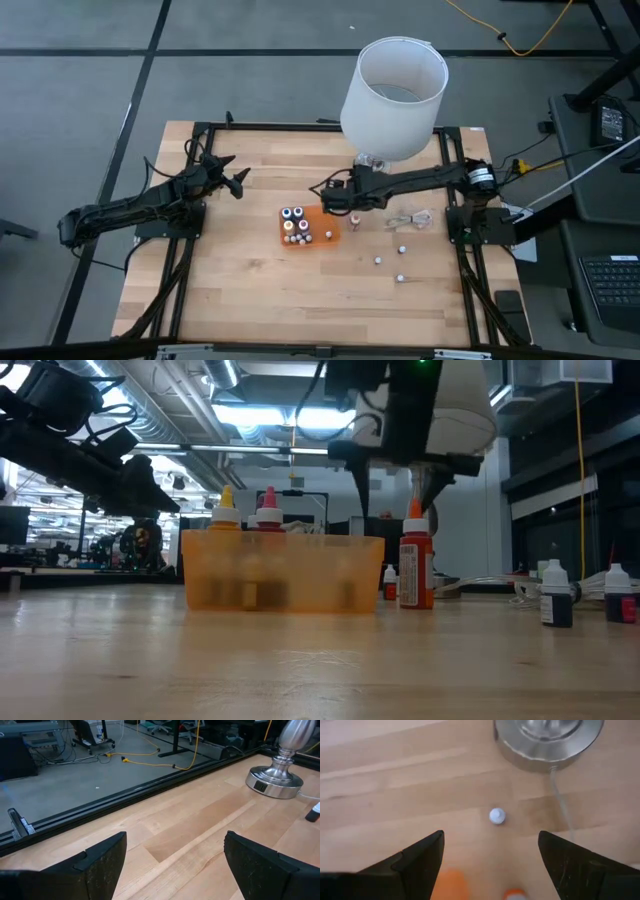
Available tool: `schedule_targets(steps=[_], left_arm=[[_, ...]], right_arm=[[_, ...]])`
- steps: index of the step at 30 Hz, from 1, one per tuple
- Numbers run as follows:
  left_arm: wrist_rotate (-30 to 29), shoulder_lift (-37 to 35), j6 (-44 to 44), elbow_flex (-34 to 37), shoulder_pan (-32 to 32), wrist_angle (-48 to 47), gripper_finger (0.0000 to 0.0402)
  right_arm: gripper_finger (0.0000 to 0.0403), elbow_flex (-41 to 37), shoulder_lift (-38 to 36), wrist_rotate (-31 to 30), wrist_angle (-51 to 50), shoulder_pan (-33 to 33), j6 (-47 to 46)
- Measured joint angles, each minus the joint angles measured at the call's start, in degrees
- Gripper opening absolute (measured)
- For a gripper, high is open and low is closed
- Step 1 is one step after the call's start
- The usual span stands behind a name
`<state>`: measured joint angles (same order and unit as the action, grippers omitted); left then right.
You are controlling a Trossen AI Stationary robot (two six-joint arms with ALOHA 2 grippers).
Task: Pick & Place food coloring
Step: Put the small orange food coloring bottle into the orange bin
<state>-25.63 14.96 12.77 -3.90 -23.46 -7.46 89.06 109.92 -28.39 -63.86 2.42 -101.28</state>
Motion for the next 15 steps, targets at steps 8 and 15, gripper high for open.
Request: schedule_targets(steps=[8, 15], left_arm=[[0.0, 0.01, 0.0, 0.0, 0.0, 0.0, 0.0324], [0.0, 0.02, 0.0, 0.01, 0.0, 0.0, 0.0323]], right_arm=[[0.0323, 2.6, 4.63, 2.04, -1.31, -2.4, 1.1], [0.0323, 2.67, 7.29, 2.82, -1.2, -3.24, 0.62]])
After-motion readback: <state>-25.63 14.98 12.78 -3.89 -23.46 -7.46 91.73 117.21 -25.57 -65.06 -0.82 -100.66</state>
